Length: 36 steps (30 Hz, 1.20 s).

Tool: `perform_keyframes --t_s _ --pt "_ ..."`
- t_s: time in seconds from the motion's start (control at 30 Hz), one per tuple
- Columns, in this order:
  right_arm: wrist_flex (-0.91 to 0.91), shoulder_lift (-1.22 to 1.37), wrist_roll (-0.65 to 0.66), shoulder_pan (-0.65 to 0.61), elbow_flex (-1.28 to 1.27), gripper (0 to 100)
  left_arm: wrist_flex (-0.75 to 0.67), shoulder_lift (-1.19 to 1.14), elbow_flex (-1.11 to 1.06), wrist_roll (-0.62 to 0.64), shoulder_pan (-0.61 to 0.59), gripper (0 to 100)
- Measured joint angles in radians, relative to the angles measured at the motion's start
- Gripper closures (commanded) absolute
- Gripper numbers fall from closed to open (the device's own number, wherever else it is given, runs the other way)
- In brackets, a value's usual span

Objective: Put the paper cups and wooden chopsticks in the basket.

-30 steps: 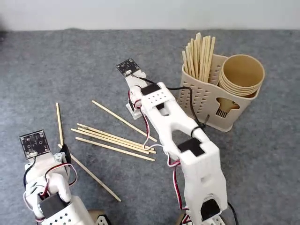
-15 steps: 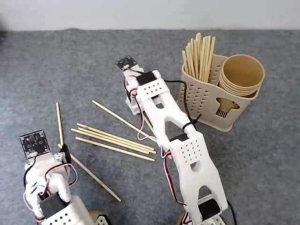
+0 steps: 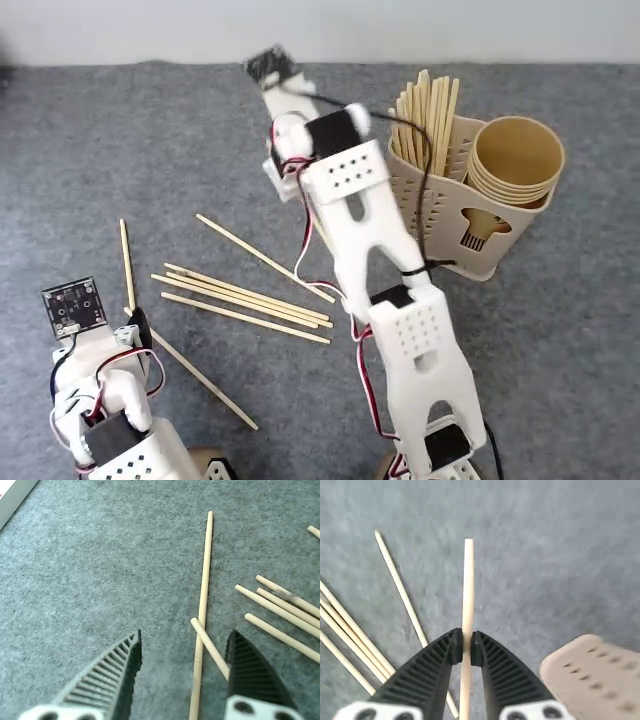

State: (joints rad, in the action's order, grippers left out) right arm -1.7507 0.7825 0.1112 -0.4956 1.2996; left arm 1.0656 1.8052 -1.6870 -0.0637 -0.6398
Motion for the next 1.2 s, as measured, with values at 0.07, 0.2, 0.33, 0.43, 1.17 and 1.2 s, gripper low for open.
perform_keyframes --t_s 0.07,0.2,0.33,0.43,1.17,1.2 --pt "-0.002 -0.068 0.0 0.0 0.006 99.1 0.0 0.0 0.0 0.0 0.0 74" --pt "-0.003 -0.219 0.0 -0.005 0.006 99.1 0.0 0.0 0.0 0.0 0.0 74" --pt "-0.003 -0.379 0.0 0.0 0.006 99.1 0.0 0.0 0.0 0.0 0.0 74" --pt "-0.003 -0.499 0.023 -0.002 0.006 99.1 0.0 0.0 0.0 0.0 0.0 74" --pt "0.348 -0.545 0.015 0.347 0.026 99.0 0.0 0.0 0.0 0.0 0.0 74" --pt "0.361 -0.522 -0.002 0.353 0.026 99.0 0.0 0.0 0.0 0.0 0.0 74"
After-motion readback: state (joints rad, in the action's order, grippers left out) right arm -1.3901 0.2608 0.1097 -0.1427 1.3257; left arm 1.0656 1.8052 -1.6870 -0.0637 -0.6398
